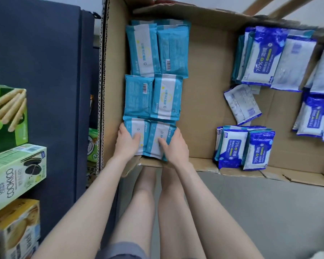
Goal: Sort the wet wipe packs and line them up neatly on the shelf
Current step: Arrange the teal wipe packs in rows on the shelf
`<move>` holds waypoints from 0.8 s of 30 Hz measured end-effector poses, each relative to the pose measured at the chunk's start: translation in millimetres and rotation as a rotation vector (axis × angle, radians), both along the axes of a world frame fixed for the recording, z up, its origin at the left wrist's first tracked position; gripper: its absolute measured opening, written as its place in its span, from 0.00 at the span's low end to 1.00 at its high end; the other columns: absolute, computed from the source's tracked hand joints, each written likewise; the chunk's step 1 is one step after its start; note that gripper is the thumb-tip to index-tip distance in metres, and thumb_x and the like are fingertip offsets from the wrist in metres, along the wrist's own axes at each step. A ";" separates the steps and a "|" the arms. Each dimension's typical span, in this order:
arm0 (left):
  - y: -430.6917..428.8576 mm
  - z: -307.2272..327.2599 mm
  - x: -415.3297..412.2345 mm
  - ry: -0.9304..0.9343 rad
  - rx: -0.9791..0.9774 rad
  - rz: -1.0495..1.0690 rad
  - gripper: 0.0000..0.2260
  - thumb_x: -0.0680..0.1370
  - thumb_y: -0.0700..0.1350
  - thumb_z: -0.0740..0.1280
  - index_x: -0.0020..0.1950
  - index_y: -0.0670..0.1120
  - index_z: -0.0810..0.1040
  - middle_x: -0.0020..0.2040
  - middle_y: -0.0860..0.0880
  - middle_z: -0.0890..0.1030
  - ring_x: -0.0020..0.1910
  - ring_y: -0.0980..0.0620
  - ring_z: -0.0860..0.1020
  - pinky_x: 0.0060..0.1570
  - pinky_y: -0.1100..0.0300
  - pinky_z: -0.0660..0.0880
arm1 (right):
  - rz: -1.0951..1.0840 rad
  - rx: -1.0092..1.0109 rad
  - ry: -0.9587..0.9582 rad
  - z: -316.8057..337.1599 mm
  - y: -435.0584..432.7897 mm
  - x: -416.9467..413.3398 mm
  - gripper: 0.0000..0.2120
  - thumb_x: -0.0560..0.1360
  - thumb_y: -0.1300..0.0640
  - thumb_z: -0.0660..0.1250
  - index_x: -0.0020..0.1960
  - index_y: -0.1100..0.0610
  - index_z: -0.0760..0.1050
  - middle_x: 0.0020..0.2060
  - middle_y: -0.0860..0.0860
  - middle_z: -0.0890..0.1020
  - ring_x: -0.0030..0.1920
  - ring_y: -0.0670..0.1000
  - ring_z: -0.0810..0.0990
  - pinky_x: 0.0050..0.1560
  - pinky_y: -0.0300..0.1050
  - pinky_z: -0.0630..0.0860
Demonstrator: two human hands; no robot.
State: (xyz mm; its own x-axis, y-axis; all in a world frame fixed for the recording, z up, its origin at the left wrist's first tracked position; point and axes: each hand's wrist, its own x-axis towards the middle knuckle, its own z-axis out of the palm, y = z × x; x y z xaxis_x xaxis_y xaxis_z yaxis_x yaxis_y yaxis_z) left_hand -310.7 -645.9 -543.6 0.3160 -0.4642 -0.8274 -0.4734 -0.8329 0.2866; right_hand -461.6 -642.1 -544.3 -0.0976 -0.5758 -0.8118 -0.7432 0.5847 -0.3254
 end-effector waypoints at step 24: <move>-21.6 115.7 -159.8 -0.014 -0.577 -0.495 0.13 0.79 0.44 0.63 0.62 0.41 0.76 0.58 0.44 0.78 0.58 0.45 0.75 0.59 0.50 0.70 | -0.037 -0.507 -0.003 125.7 -21.7 -183.0 0.13 0.78 0.57 0.63 0.61 0.58 0.74 0.60 0.51 0.76 0.61 0.50 0.71 0.55 0.36 0.64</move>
State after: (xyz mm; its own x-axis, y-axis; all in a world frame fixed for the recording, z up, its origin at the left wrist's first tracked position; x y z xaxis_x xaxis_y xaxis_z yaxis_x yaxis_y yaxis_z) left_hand -470.5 -667.5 -427.9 -0.0333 -0.9125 -0.4077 -0.7599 -0.2419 0.6034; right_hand -644.5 -663.8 -418.6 -0.1233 -0.8938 -0.4311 -0.7238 0.3782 -0.5772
